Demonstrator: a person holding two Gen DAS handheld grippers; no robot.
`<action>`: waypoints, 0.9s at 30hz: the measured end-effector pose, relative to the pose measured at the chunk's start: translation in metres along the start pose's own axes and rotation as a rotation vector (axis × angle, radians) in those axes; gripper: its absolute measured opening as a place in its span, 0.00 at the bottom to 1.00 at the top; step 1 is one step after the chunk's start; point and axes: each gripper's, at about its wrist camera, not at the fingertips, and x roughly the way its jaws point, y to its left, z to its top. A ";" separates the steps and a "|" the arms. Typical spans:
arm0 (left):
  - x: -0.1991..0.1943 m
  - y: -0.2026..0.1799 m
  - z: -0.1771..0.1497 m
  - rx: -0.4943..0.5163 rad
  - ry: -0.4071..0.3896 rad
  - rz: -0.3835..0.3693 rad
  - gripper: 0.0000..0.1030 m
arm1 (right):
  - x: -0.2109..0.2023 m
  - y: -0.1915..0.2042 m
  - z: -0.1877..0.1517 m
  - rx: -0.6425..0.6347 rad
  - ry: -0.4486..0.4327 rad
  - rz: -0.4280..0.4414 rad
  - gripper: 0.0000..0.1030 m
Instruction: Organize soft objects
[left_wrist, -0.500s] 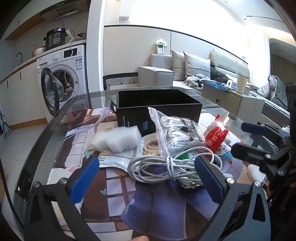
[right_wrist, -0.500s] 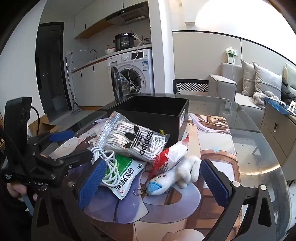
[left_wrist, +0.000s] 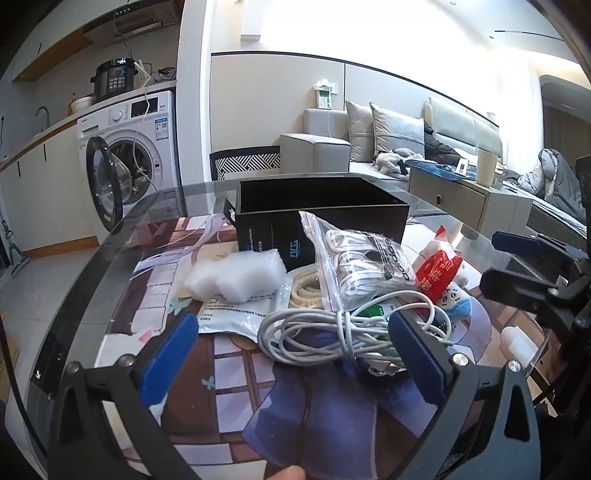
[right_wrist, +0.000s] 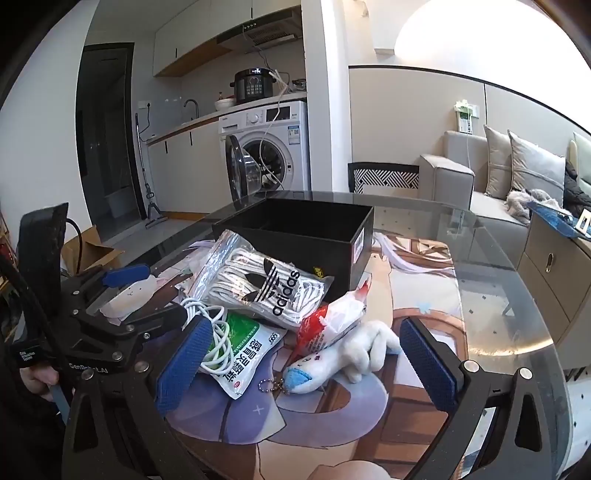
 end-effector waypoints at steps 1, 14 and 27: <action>0.000 0.000 0.000 -0.001 -0.002 0.002 1.00 | 0.000 -0.001 -0.001 0.004 -0.004 -0.001 1.00; -0.004 -0.002 0.000 0.002 -0.018 0.011 1.00 | 0.001 0.005 -0.007 -0.020 -0.013 0.004 1.00; -0.005 -0.001 0.002 -0.005 -0.022 0.016 1.00 | -0.003 0.007 -0.005 -0.021 -0.023 0.015 1.00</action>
